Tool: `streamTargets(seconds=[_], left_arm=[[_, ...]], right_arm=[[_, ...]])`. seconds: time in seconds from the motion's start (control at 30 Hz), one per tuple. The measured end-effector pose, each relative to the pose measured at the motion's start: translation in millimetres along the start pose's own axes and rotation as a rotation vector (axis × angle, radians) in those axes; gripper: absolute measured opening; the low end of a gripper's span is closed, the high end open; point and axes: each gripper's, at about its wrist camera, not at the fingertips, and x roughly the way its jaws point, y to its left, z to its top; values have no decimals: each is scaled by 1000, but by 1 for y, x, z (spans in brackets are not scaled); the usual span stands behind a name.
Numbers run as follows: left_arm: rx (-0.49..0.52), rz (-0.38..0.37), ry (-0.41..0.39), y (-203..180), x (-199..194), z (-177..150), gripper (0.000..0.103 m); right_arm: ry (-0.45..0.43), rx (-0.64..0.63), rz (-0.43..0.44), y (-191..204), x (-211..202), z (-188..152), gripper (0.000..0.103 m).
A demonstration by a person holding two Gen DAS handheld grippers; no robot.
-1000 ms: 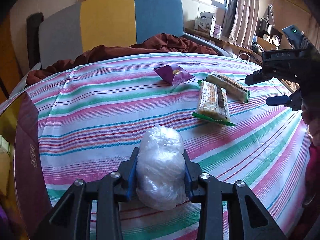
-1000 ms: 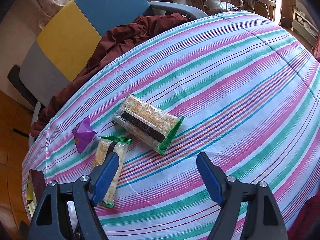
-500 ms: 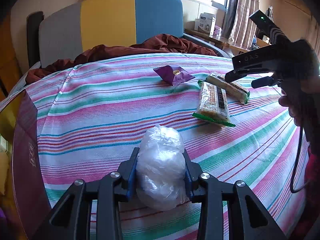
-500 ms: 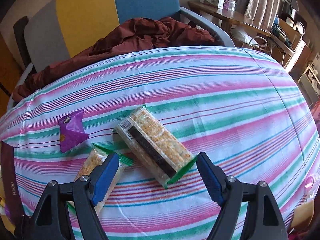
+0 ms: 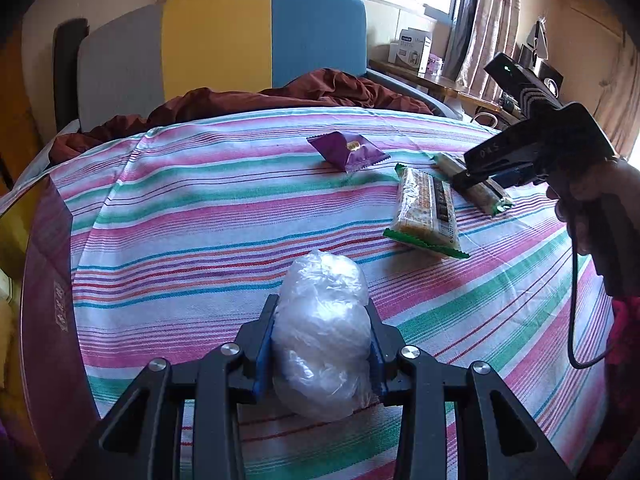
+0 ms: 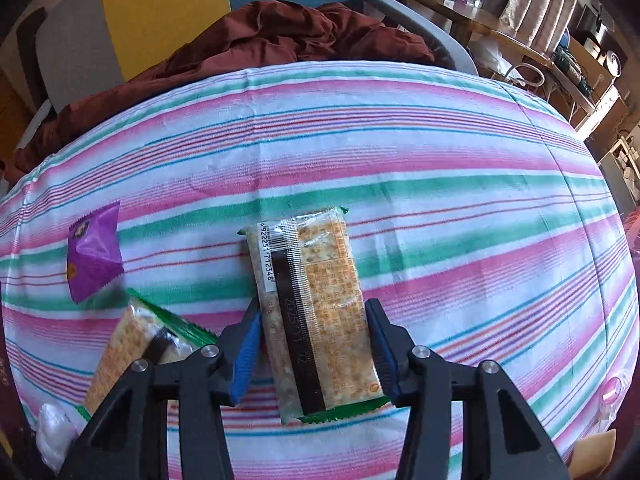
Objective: Organize objects
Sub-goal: 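Grasp the white plastic bag with the left gripper while the right gripper grasps a cracker pack, then carry the white plastic bag into the gold tray and open the left gripper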
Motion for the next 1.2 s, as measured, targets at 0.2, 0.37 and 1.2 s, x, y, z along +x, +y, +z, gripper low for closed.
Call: streamTargets(seconds=[0.2, 0.37, 1.2], left_arm=[[1, 1, -1, 0, 0, 0, 39], [0, 0, -1, 1, 0, 0, 39], [14, 37, 13, -10, -16, -6, 36]], right_arm=[[97, -16, -10, -1, -19, -49, 50], [100, 5, 26, 4, -36, -93, 50], [19, -133, 40, 18, -38, -102, 50]])
